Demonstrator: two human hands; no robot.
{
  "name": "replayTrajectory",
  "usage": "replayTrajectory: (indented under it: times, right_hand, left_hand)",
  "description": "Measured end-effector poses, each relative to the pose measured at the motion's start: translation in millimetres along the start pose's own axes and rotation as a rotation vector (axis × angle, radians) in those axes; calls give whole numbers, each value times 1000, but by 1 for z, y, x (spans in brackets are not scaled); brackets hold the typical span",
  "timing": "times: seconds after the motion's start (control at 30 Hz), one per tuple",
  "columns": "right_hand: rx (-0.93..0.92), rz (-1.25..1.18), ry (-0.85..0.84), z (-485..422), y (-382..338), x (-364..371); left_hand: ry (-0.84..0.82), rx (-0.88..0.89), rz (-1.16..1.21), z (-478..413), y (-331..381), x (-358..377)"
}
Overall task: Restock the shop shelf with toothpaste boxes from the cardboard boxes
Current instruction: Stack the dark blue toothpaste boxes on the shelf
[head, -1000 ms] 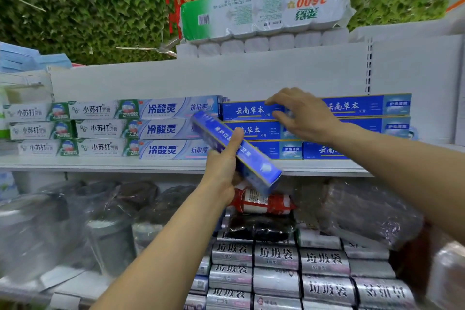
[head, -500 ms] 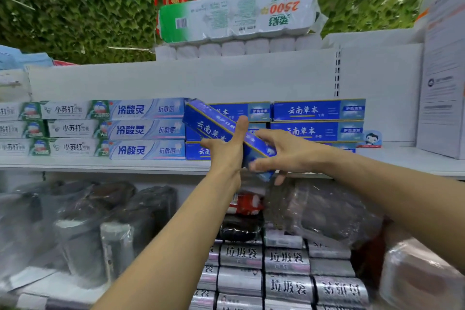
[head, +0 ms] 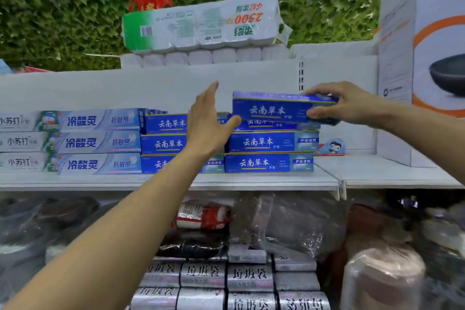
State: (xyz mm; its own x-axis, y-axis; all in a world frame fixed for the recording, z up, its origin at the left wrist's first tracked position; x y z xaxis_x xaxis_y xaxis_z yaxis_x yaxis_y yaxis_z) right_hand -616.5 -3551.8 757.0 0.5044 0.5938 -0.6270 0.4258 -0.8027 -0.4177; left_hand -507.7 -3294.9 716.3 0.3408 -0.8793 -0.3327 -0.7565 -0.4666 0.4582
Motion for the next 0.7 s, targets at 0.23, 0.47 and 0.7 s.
replayTrajectory:
  times: [0.23,0.47,0.7]
  right_hand:
    - [100,37,-31,-9,42,8]
    - [135,-18,29,-28,56,27]
    - [162,-3,24,-34,61,34]
  left_hand:
    - [-282,111,-462,-11,-5,33]
    - [-314,44,-588,-21,-7,39]
    - [-308,7,-609,-21,-10,40]
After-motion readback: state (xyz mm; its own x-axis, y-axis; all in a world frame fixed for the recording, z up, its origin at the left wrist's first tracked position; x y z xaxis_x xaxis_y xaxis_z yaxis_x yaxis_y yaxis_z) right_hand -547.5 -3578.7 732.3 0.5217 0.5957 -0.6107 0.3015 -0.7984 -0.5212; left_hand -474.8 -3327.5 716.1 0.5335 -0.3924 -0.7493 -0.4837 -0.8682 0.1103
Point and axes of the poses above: each hand's wrist, its own z-axis away from the middle knuckle, its own x-axis out of the palm, y = z × x, the point moved 4 cm from there along -z, towards the middle knuckle, and after that the axes turned 6 degrees about -x, right-handed, at the moved point
